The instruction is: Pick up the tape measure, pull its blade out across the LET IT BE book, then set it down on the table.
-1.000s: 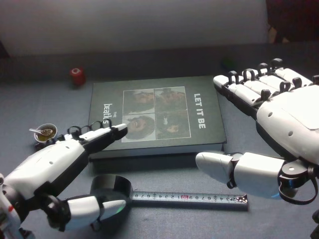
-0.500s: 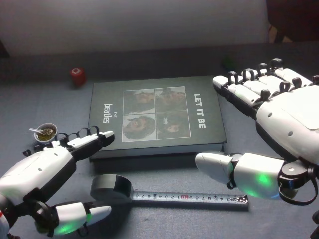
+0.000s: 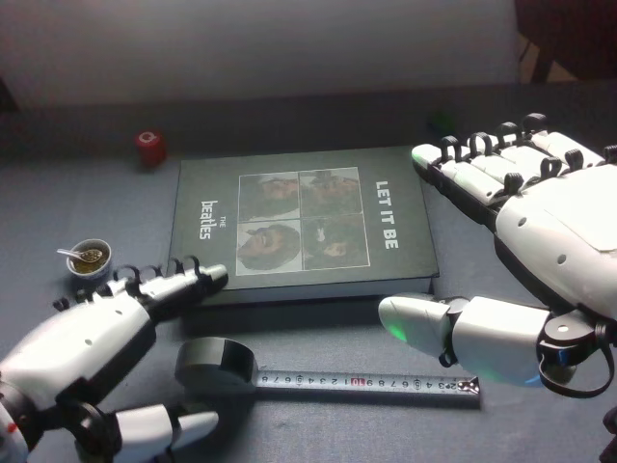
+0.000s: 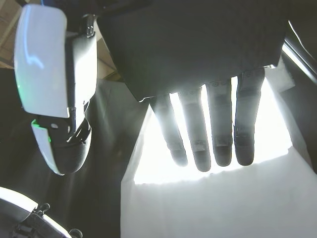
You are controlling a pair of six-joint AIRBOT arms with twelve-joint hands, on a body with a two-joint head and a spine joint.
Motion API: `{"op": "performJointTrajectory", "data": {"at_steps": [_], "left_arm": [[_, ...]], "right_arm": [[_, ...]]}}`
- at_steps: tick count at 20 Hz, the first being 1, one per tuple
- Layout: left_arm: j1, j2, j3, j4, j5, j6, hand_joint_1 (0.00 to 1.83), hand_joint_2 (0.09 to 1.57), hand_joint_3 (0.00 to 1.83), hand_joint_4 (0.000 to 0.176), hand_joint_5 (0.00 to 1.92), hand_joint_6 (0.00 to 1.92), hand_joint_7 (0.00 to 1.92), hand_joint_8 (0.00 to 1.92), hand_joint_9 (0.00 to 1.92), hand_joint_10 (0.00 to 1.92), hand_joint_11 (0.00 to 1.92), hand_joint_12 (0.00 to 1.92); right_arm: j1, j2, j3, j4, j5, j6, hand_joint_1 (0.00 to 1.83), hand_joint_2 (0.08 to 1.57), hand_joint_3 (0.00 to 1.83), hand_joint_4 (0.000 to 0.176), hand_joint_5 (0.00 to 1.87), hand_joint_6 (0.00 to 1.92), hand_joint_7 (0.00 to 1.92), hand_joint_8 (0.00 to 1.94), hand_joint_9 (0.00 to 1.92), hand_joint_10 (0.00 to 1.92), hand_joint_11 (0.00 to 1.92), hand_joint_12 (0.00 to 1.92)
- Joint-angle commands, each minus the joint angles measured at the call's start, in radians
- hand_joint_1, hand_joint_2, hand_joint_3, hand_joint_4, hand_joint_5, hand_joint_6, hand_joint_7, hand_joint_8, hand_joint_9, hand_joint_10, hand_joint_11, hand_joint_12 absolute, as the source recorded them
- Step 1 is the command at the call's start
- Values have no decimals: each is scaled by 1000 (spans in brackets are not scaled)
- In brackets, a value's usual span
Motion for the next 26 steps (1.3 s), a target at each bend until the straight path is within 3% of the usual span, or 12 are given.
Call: {"op": "performJointTrajectory", "data": {"at_steps": [1,15,26], "left_arm": [[-5,-3,2,38,-104,4,1134,1020,4,0,220,3,209,3,220,1,0,755],[0,-43,52,15,-102,48,1133,1008,0,0,211,2,216,1,218,1,0,756],[25,-65,35,34,-109,64,1126,1008,0,0,221,3,217,0,219,1,0,759]], "right_arm": [[12,2,-5,-86,-64,7,123,1046,0,0,100,11,172,5,118,2,0,432],[10,1,-6,-87,-63,7,121,1047,1,0,99,3,178,1,137,3,0,496],[10,1,-6,-89,-64,8,124,1047,0,0,96,0,175,0,133,0,0,471]]}}
